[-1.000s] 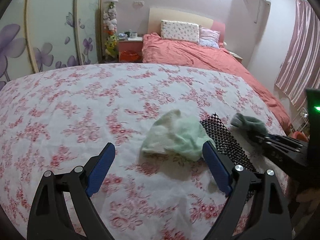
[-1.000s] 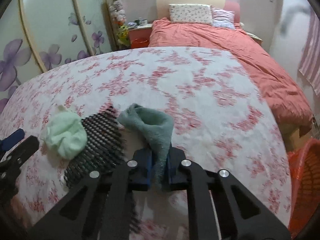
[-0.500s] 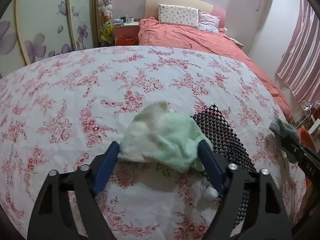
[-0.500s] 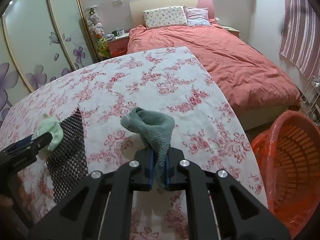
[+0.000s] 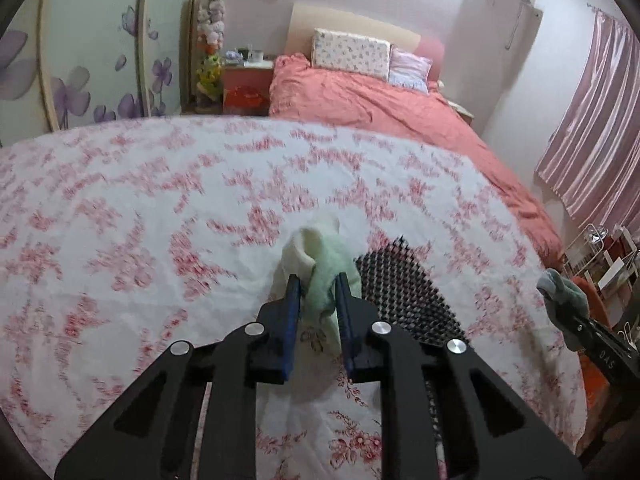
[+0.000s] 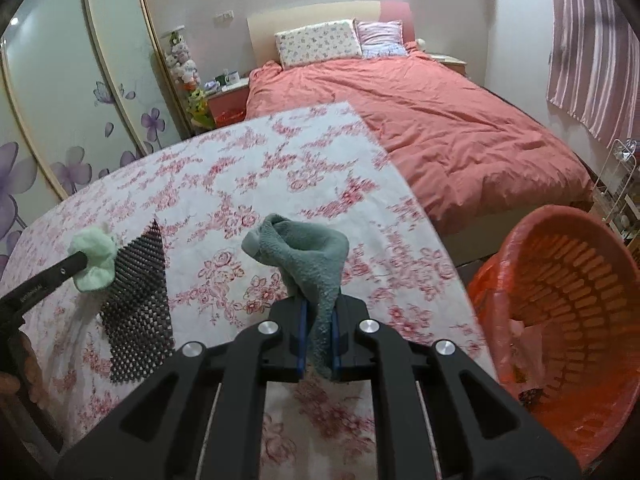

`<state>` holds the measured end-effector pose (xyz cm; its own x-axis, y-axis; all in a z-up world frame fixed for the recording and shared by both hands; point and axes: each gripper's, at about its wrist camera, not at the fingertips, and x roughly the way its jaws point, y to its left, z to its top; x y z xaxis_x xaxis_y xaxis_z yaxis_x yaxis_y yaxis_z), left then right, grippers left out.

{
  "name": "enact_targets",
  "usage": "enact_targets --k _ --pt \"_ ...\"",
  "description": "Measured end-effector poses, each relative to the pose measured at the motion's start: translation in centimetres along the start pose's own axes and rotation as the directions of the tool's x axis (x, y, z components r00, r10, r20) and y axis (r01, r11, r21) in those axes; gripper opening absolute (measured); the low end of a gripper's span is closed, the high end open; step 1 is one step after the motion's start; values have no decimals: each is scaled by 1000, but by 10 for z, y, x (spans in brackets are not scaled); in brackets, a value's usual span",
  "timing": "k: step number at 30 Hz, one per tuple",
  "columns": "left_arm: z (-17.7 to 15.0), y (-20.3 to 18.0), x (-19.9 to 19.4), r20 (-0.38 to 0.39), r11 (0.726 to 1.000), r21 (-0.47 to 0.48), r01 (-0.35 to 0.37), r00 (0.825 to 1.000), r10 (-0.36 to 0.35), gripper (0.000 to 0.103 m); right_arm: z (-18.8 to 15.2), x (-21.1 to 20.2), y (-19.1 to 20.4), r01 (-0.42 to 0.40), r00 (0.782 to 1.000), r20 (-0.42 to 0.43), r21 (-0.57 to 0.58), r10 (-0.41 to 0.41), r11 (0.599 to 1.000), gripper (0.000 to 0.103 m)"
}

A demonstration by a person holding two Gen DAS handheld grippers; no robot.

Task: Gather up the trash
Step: 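Carry both cloths to the orange basket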

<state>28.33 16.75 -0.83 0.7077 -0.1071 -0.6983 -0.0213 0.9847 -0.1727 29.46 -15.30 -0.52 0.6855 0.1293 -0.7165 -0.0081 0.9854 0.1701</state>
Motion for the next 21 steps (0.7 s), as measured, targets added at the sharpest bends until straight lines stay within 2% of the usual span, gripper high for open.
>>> enact_targets --k 5,10,11,12,13,14,19,20,21 --pt "4 -10 -18 45 999 30 -10 999 9 10 1 -23 -8 -4 999 42 14 3 1000 10" --pt "2 -8 -8 8 1000 12 -12 1000 12 13 -5 -38 -16 0 999 52 27 -1 1000 10" --pt "2 -6 -5 3 1000 2 -8 1000 8 32 -6 -38 -18 2 999 49 29 -3 1000 10" --pt "2 -5 -1 4 1000 -4 -21 1000 21 47 -7 -38 -19 3 999 46 31 -5 1000 10" --pt "2 -4 1 18 999 -8 -34 999 35 70 -8 -38 -21 7 999 42 33 -8 999 10" --pt "3 -4 4 29 999 -2 -50 998 50 73 -9 -38 -22 9 999 39 34 -11 999 10" --pt "8 -6 35 -47 995 21 -98 994 99 73 -12 -38 -30 25 999 27 45 -26 999 10" --pt "8 -6 41 -64 993 25 -116 991 117 70 -13 -38 -31 27 999 25 48 -28 998 10" --pt "7 -5 44 -73 992 25 -121 990 123 61 -14 -38 -33 29 999 23 51 -30 998 10"
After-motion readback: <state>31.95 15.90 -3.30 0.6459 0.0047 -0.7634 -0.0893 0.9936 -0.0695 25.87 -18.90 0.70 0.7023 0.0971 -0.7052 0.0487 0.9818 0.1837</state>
